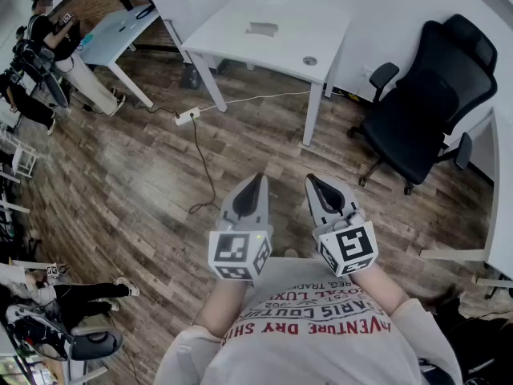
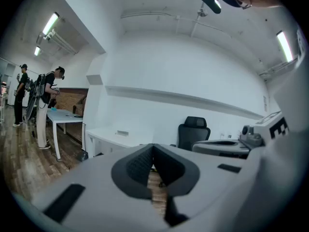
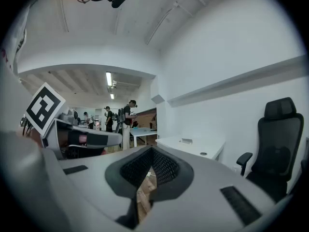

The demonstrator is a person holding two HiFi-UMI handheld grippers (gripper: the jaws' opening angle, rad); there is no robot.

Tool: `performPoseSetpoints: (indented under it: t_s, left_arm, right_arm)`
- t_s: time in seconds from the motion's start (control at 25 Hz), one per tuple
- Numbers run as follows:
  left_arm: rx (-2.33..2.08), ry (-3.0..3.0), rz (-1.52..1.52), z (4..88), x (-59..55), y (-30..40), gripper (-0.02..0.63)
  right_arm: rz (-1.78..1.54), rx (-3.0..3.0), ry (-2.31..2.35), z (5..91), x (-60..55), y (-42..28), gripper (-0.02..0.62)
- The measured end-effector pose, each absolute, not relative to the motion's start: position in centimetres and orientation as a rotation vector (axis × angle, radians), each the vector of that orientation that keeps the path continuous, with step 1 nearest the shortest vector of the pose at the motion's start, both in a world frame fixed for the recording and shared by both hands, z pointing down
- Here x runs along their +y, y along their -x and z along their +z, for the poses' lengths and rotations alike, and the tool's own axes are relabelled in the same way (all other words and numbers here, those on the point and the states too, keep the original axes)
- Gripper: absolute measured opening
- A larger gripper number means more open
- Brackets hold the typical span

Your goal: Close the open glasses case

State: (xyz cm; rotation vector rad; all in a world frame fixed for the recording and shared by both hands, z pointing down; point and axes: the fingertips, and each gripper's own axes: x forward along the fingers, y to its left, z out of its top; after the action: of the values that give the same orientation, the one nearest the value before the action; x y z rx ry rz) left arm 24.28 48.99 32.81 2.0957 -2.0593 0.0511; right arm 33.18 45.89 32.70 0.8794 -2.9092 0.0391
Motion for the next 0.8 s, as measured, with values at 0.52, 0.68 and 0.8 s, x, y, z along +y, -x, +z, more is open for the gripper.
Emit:
performPoseSetpoints:
  t_s: [0.52, 0.68, 0.8]
  left_arm:
    - [-2.048, -2.079, 0.063, 33.7, 47.8, -23.7, 0.005]
    - [-2.058, -2.056, 0.068, 34.4, 47.6, -22.7, 0.005]
    - [-2.063, -2.010, 0.056, 35.4, 47.3, -21.0, 0.005]
  right_arm:
    - [0.083, -2.900, -0.894, 33.4, 44.3, -32.5, 0.012]
    - [0.153, -2.894, -0.907, 34.2, 43.5, -32.0, 0.012]
    - [0.172, -2.885, -0.882, 35.0, 43.1, -30.6, 0.012]
